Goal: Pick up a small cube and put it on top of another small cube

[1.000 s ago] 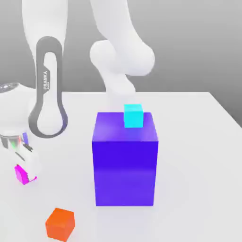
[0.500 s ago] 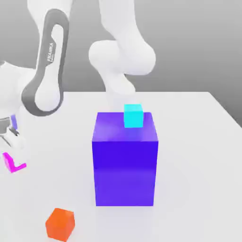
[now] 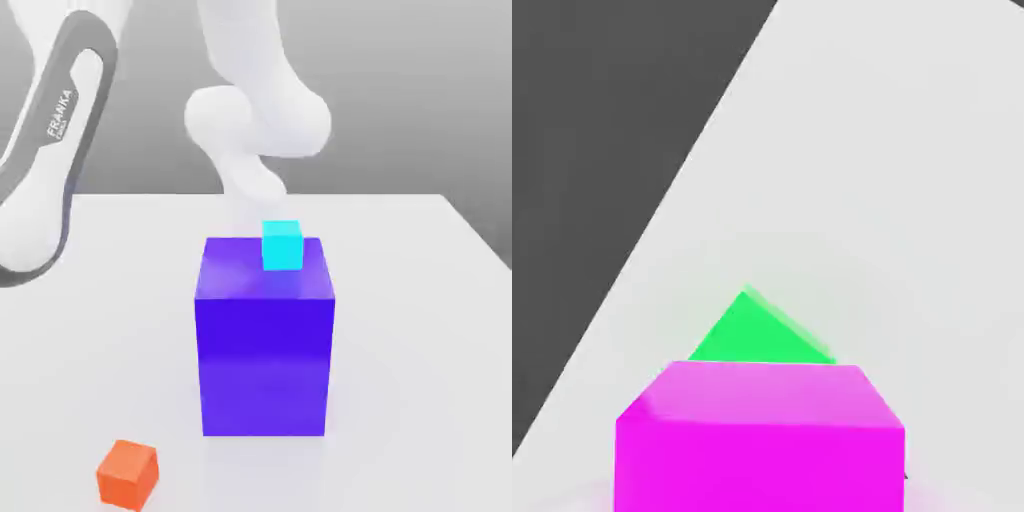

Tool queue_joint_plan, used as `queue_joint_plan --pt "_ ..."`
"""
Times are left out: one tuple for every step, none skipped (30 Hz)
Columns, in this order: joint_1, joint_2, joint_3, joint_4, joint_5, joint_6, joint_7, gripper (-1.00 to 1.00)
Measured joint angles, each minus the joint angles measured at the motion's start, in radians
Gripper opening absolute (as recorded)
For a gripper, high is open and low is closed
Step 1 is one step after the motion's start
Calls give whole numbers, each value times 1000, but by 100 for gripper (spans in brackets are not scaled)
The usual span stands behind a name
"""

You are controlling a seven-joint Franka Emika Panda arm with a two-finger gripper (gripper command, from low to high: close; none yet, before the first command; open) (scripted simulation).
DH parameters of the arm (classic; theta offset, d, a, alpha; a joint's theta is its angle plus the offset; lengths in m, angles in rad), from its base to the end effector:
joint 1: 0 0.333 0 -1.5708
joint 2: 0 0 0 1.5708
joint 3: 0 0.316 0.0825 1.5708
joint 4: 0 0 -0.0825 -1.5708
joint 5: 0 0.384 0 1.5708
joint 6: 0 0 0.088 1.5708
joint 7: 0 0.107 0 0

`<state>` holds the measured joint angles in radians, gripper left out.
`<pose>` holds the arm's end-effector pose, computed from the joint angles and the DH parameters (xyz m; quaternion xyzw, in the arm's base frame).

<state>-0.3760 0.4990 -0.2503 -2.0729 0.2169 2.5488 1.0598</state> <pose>0.4748 -0.3464 0.1920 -0.6069 0.7948 -0.0002 0.0010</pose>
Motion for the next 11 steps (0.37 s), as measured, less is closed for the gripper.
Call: queue_joint_plan --pt "-3 19 5 3 8 16 -4 100" --pt "-3 19 5 3 8 16 -4 100" --pt "-3 19 5 3 8 16 -4 100" --pt "-3 19 5 3 8 16 -4 100" --pt "-3 19 5 3 8 16 -4 100" --pt "-3 19 5 3 8 16 -4 100" --pt "-5 28 8 4 11 23 -6 100" --pt "-1 15 3 3 5 11 -1 100" --pt "5 -10 -5 1 -6 -12 6 100" --pt "12 -40 -14 -1 -19 -39 15 100" --pt "19 -74 -24 -3 -34 -69 25 100"
